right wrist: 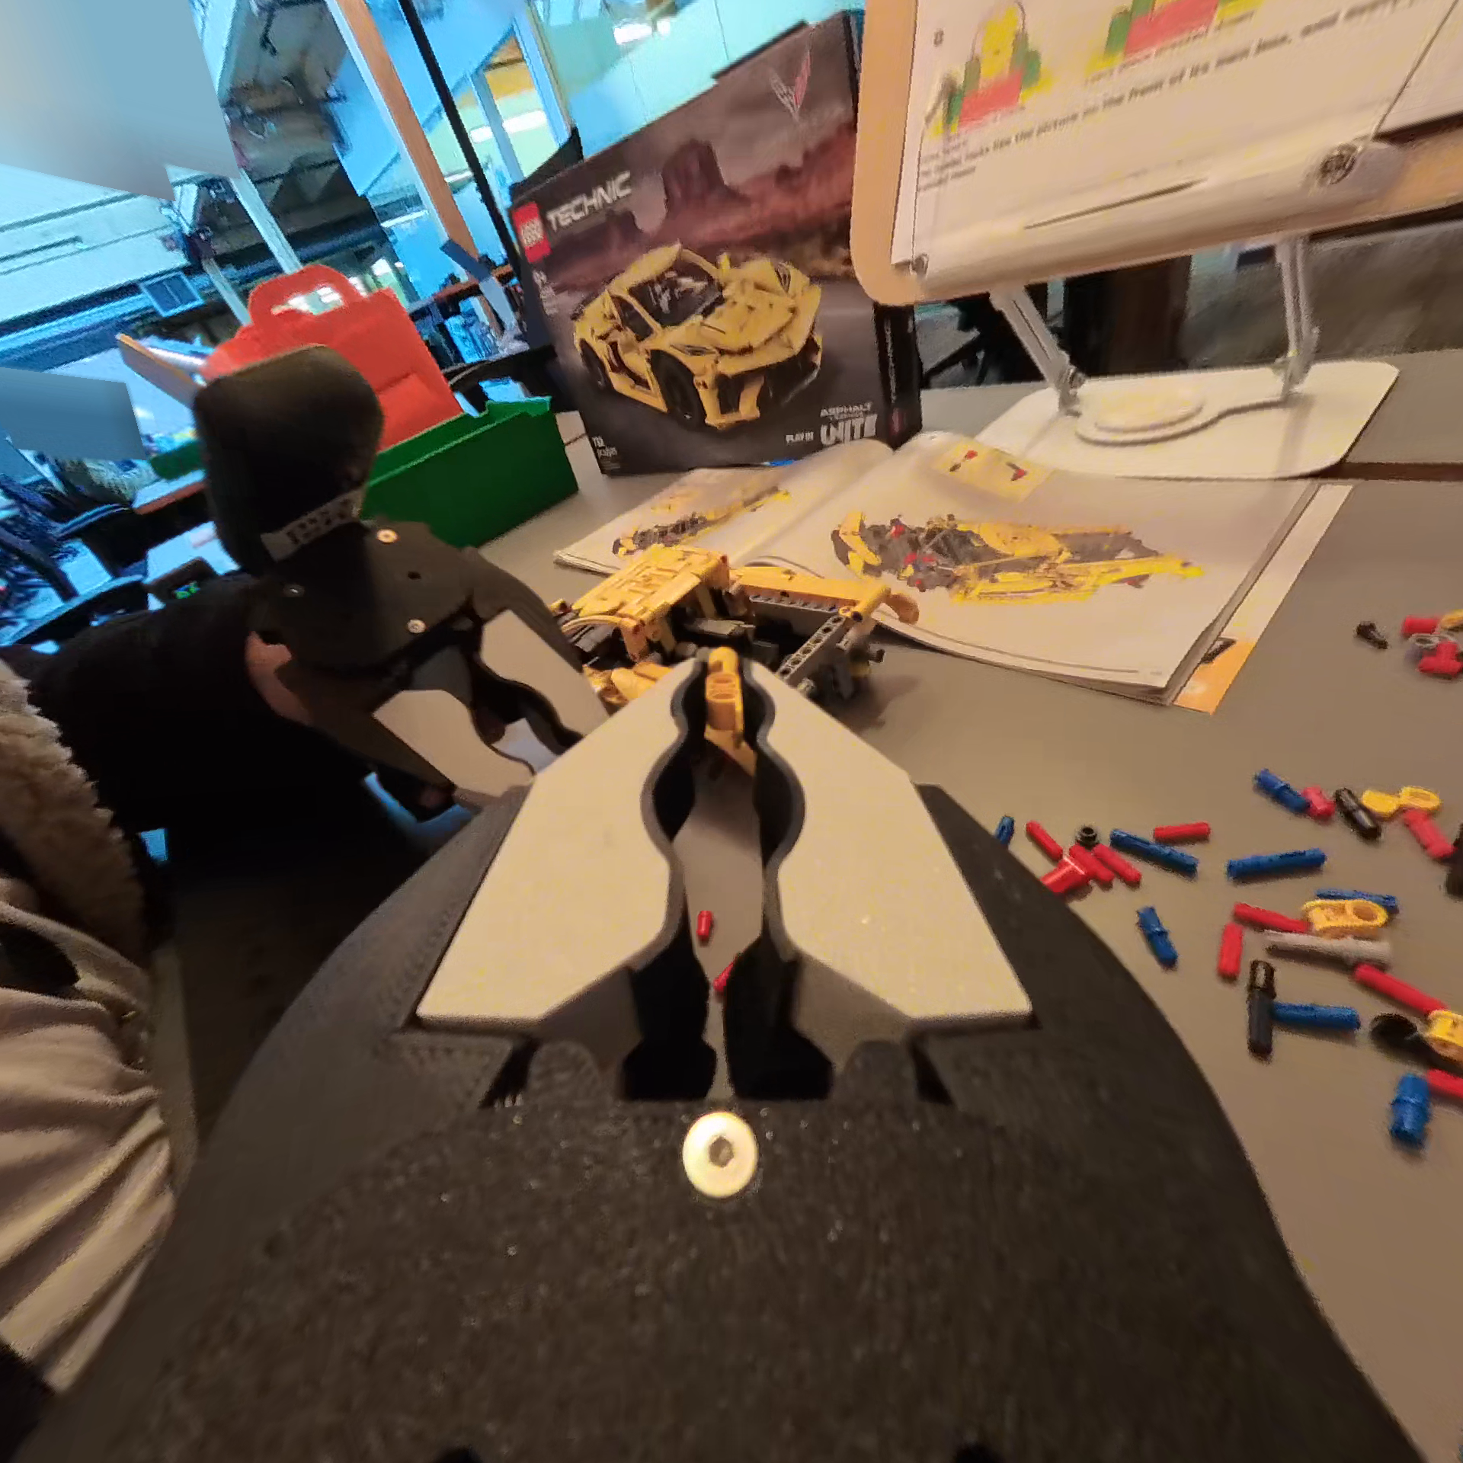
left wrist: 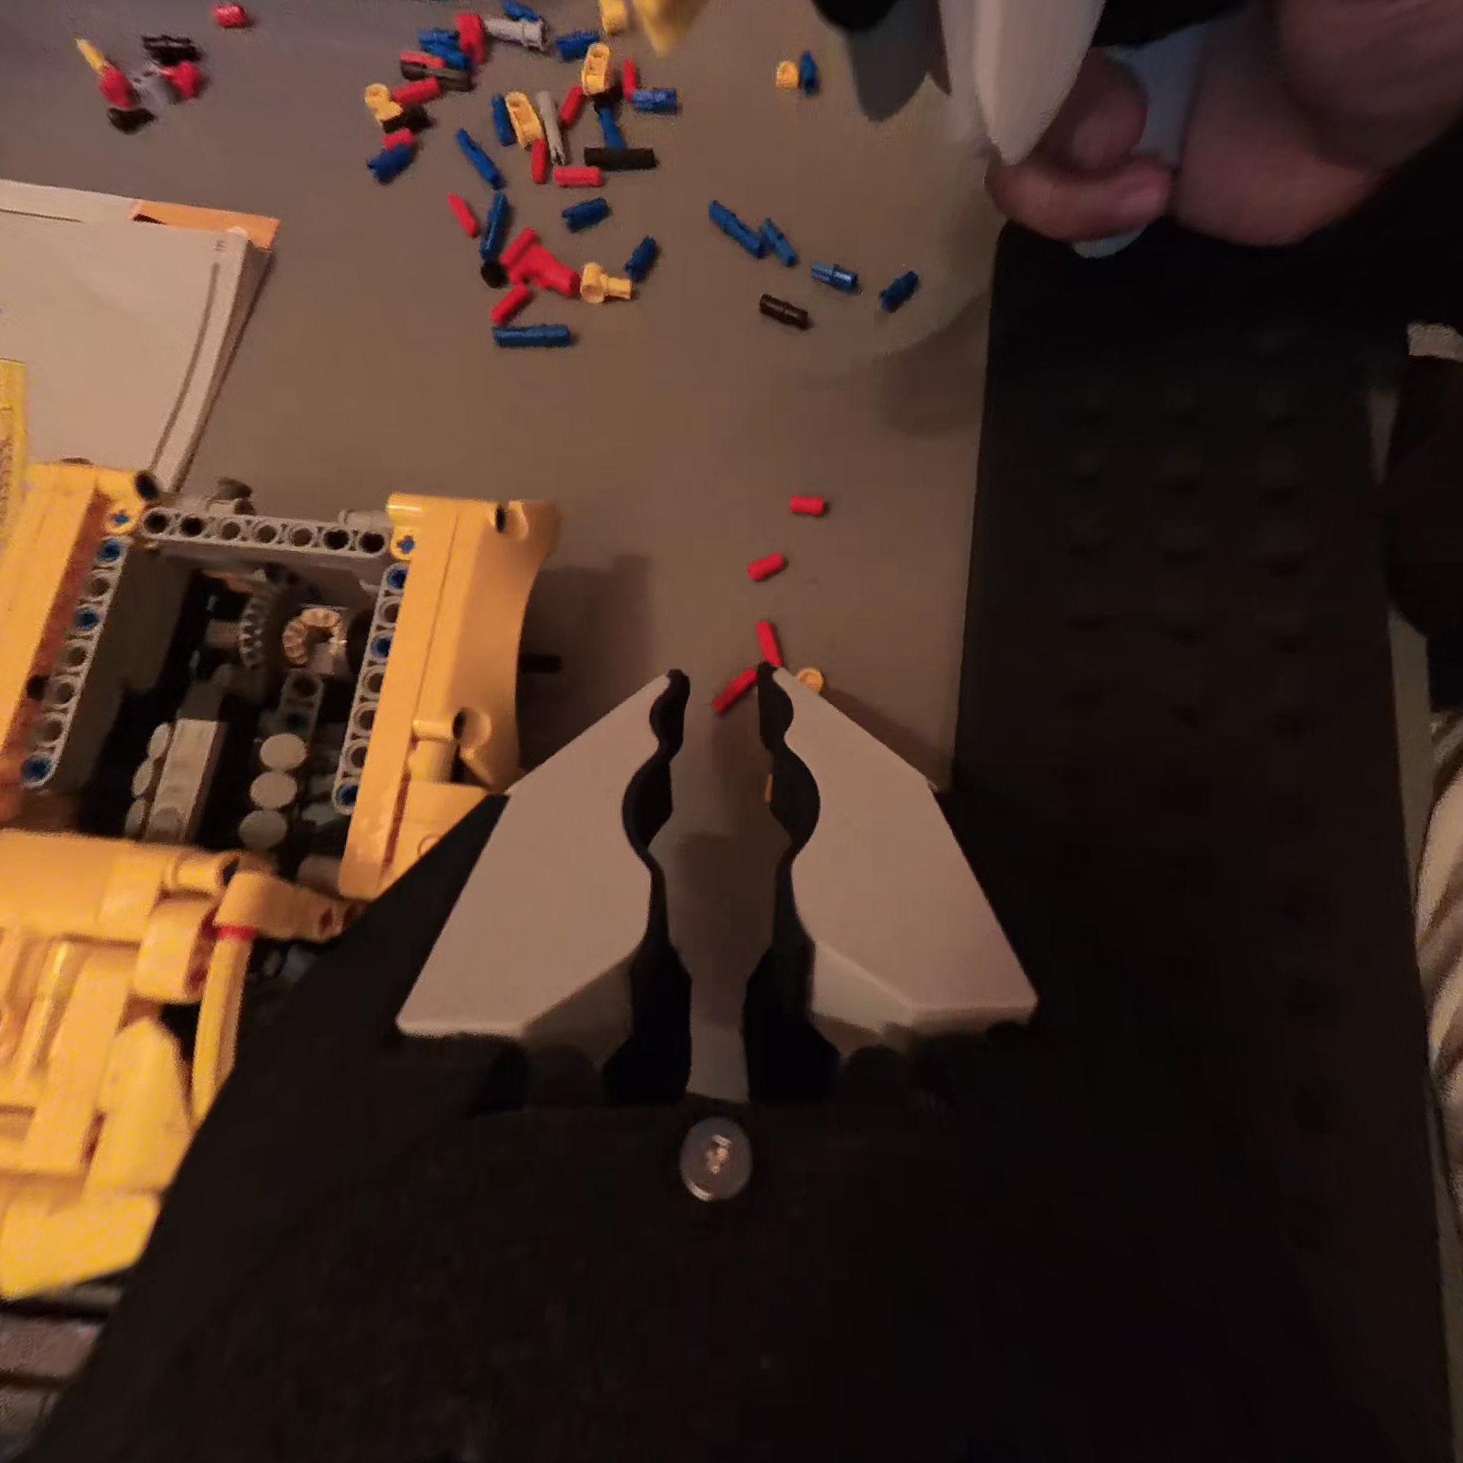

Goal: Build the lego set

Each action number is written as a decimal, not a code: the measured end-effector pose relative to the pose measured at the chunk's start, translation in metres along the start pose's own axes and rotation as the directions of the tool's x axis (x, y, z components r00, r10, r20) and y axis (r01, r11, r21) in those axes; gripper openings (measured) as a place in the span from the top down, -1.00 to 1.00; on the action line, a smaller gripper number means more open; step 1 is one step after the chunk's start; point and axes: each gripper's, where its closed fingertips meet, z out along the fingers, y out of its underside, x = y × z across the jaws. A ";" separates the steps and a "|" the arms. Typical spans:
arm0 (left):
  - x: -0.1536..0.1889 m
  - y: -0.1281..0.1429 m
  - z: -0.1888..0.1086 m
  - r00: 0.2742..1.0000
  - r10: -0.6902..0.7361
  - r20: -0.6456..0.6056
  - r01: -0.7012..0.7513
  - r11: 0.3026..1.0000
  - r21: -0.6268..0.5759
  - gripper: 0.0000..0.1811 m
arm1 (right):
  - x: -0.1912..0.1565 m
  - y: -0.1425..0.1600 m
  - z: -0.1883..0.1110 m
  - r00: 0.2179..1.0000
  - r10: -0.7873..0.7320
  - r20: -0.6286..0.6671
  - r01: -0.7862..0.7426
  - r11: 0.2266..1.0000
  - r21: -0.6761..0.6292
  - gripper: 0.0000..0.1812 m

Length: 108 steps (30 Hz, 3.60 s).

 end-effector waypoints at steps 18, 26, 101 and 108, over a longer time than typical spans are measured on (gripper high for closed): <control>0.011 0.013 0.016 0.989 0.106 -0.104 -0.119 0.984 -0.129 0.96 | -0.015 -0.001 -0.006 0.990 0.031 0.134 -0.035 0.999 0.029 0.94; 0.003 -0.017 -0.014 0.962 0.270 0.046 -0.273 0.958 0.087 0.96 | -0.032 0.022 0.008 0.943 0.196 0.269 -0.155 0.974 -0.167 0.93; 0.010 0.012 -0.079 0.974 0.225 0.002 -0.219 0.947 0.237 0.97 | -0.111 0.057 0.070 0.862 0.216 0.459 -0.011 0.913 -0.408 0.93; 0.012 0.026 -0.084 0.979 0.204 -0.018 -0.196 0.960 0.202 0.98 | -0.112 0.059 0.071 0.855 0.228 0.465 -0.018 0.911 -0.413 0.93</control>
